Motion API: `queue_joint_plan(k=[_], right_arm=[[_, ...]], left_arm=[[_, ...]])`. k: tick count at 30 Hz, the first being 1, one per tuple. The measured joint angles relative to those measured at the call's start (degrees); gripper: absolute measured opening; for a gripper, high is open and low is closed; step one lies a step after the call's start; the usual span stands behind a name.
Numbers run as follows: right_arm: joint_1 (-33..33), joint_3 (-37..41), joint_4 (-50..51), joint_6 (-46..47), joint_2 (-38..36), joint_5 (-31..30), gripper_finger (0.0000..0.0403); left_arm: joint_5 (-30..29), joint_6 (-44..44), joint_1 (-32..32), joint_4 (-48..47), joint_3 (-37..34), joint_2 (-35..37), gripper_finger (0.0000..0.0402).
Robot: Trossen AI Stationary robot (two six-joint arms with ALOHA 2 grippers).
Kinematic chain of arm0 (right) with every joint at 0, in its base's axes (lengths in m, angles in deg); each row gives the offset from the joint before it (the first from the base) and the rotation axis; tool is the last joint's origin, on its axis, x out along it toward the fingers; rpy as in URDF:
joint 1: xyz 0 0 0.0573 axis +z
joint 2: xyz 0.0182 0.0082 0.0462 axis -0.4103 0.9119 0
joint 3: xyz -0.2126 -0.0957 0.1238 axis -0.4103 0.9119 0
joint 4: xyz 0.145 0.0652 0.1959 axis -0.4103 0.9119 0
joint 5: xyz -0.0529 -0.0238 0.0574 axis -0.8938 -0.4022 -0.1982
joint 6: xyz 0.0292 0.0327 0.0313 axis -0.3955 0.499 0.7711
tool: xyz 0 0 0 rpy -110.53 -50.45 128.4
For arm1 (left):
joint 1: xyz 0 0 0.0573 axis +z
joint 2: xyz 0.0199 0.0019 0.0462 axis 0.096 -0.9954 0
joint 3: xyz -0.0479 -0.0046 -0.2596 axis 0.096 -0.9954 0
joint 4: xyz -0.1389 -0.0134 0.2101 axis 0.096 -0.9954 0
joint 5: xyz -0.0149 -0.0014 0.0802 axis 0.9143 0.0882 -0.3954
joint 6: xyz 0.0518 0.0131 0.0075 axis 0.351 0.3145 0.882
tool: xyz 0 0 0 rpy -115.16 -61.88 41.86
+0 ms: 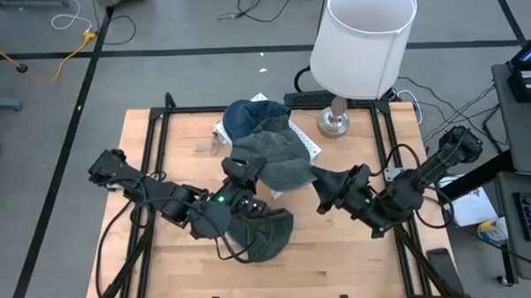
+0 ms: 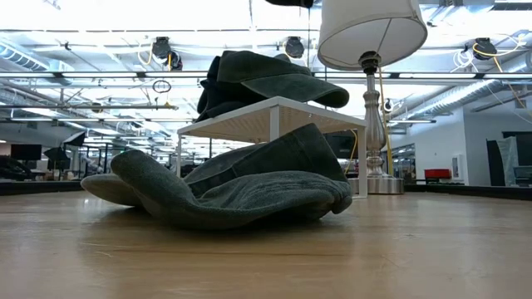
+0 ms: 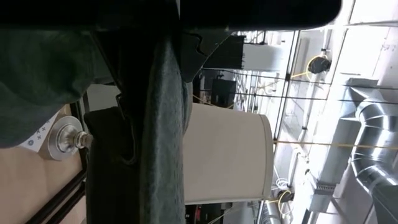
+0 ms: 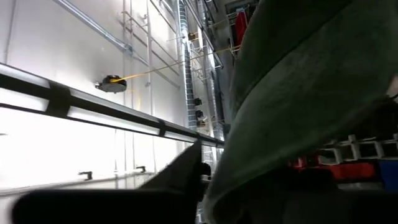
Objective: Pick & Place hat
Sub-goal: Stack the right gray cap on the gray cap on the shelf
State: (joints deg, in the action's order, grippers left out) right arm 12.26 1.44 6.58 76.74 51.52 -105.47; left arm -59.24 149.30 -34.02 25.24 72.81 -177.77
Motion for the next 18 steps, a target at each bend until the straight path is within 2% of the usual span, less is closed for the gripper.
queue_joint_plan(k=[2,4,6,9,15,18], right_arm=[[0.00,0.00,1.15,0.11,0.00,-0.18,0.0041],[0.00,0.00,1.66,-0.02,-0.02,-0.24,0.0014],[0.00,0.00,2.22,-0.07,-0.04,-0.17,0.0014],[0.31,0.00,2.28,-1.70,-0.06,-0.08,0.0008],[2.12,0.18,-0.87,-9.57,-1.09,-0.29,0.0005],[2.87,1.47,-1.63,-12.35,-2.90,-2.71,0.0004]], left_arm=[[0.05,0.03,-0.02,-0.04,0.00,0.00,0.0007],[0.19,0.11,-0.06,-0.04,0.00,0.00,0.0007],[0.30,0.09,-0.07,-0.07,0.00,0.00,0.0013],[0.30,-1.86,-0.07,-0.07,0.00,0.00,0.0045],[-1.19,-15.24,-0.57,-0.24,0.00,-0.02,0.0114],[-2.40,-20.62,-1.67,-0.34,0.00,-0.02,0.0147]])
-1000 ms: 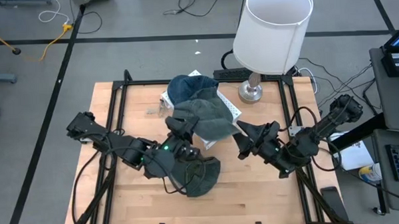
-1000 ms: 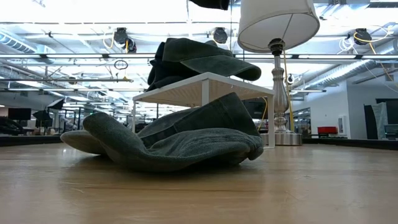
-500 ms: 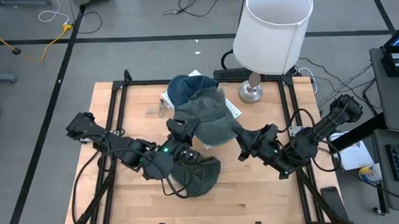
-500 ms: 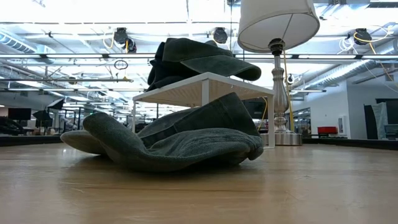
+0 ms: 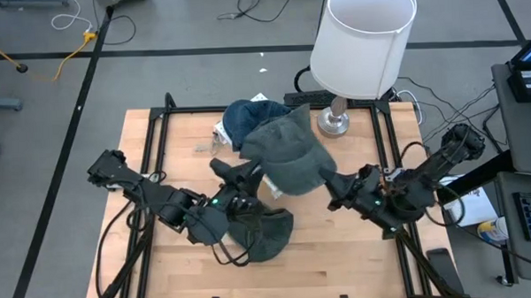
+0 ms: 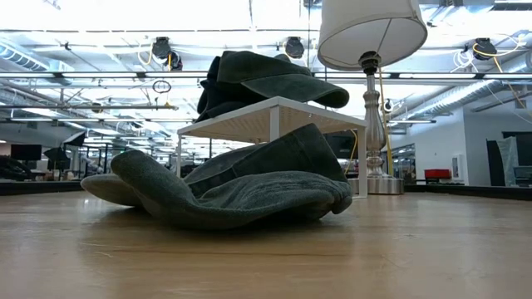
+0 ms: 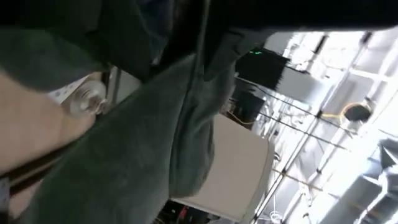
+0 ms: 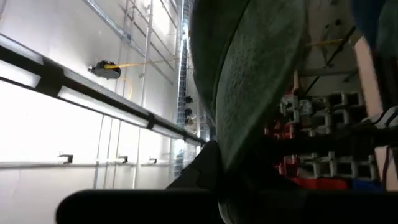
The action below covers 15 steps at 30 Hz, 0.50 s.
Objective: Pick & Place hat
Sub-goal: Stack the right gray cap on the gray cap on the shelf
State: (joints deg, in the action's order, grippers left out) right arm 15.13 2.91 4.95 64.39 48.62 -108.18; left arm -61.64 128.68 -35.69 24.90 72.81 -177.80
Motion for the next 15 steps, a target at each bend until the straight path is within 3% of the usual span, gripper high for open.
queue_joint_plan(k=[7,11,15], right_arm=[[1.29,7.22,-1.81,-5.93,-5.41,-0.13,0.0003],[1.64,13.07,-2.28,-13.92,-9.99,6.31,0.0004],[1.66,18.01,-2.15,-21.81,-14.80,13.89,0.0004]], left_arm=[[-1.41,-14.87,-1.91,-1.37,0.02,0.07,0.0225],[-0.51,-24.89,-2.73,-4.23,0.00,0.93,0.0250],[5.53,-38.57,-3.00,-9.16,0.07,3.57,0.0253]])
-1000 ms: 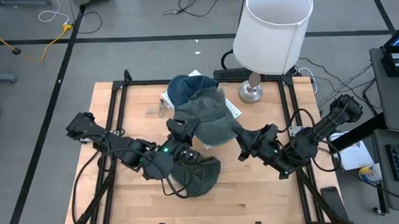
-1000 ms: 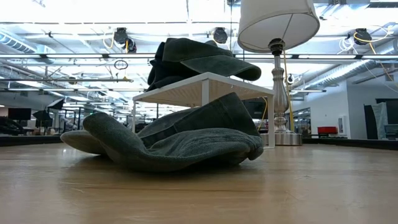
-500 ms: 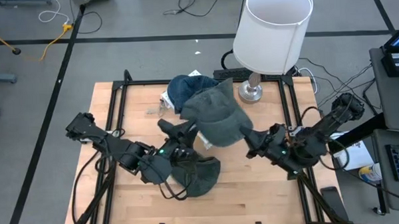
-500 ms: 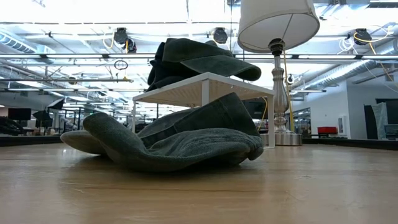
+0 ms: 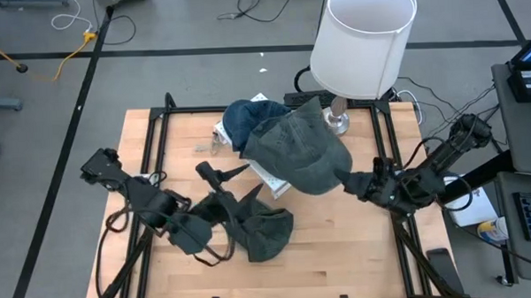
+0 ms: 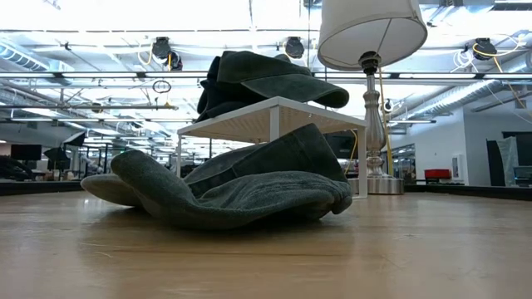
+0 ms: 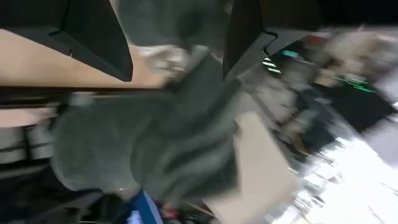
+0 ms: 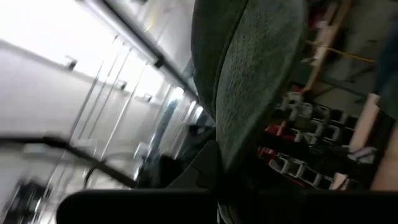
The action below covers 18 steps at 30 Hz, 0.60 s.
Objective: Pick & Place hat
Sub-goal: Stack the right gray cap on the gray cap on the shelf
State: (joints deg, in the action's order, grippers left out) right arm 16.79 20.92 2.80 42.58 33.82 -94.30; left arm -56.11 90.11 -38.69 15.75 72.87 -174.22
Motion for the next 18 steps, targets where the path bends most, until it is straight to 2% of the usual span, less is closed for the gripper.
queue_joint_plan(k=[5,9,13,18], right_arm=[[0.00,4.90,0.49,-8.30,-6.01,9.24,0.0004],[0.00,7.33,3.78,-10.62,-10.66,16.31,0.0004],[0.02,7.60,13.84,-10.92,-14.42,21.60,0.0004],[-0.02,7.60,26.10,-11.22,-17.58,23.30,0.0004]], left_arm=[[11.82,-17.83,1.76,-10.29,-0.02,3.67,0.0240],[21.94,-28.80,4.06,-16.25,-0.02,6.61,0.0233],[32.56,-33.92,6.42,-17.52,-0.02,8.74,0.0235],[43.41,-35.34,8.75,-17.54,-0.02,10.56,0.0253]])
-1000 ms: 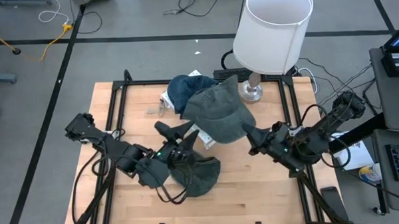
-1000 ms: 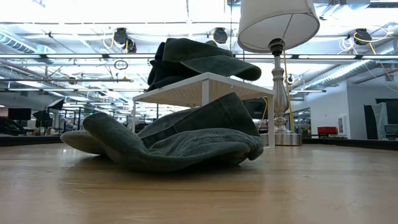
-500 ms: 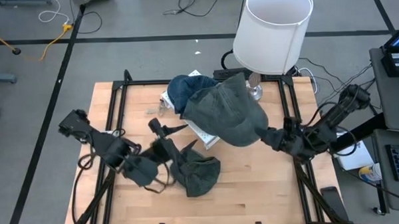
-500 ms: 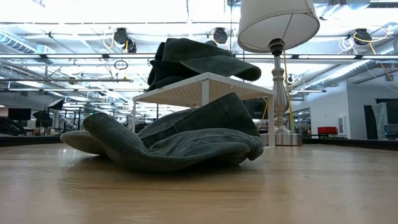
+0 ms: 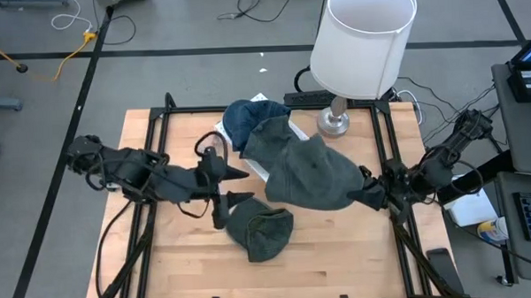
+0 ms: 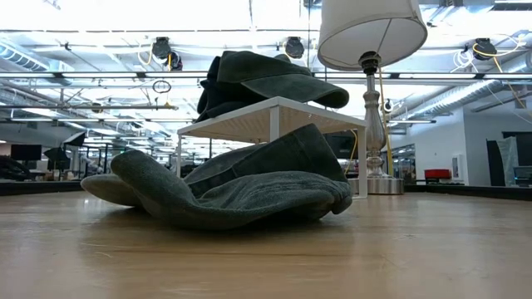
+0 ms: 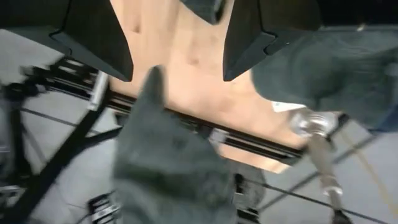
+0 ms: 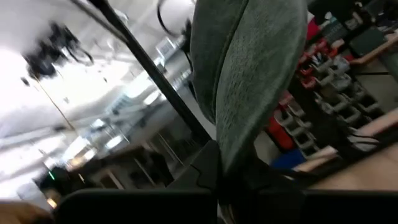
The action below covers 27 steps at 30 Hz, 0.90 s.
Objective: Pick & Place hat
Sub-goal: Stack the right gray cap on the gray cap on the shelf
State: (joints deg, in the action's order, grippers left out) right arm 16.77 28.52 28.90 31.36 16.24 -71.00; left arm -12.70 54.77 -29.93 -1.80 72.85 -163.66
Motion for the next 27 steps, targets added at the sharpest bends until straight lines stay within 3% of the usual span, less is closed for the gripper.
queue_joint_plan(k=[4,9,17,27], right_arm=[[0.00,0.00,3.85,-2.41,-0.57,-0.01,0.0004],[0.00,-1.55,7.60,-8.96,0.34,-1.67,0.0004],[-1.38,-13.27,24.68,-14.24,6.61,-5.80,0.0002],[-7.24,-27.89,36.05,-12.30,17.30,3.87,0.0002]], left_arm=[[1.95,0.17,0.47,0.05,-0.12,2.39,0.0265],[-3.66,1.85,-1.59,1.96,-6.30,7.32,0.0268],[-3.06,6.79,-3.88,21.40,-24.10,17.71,0.0269],[0.36,7.99,-5.38,35.14,-40.80,30.23,0.0269]])
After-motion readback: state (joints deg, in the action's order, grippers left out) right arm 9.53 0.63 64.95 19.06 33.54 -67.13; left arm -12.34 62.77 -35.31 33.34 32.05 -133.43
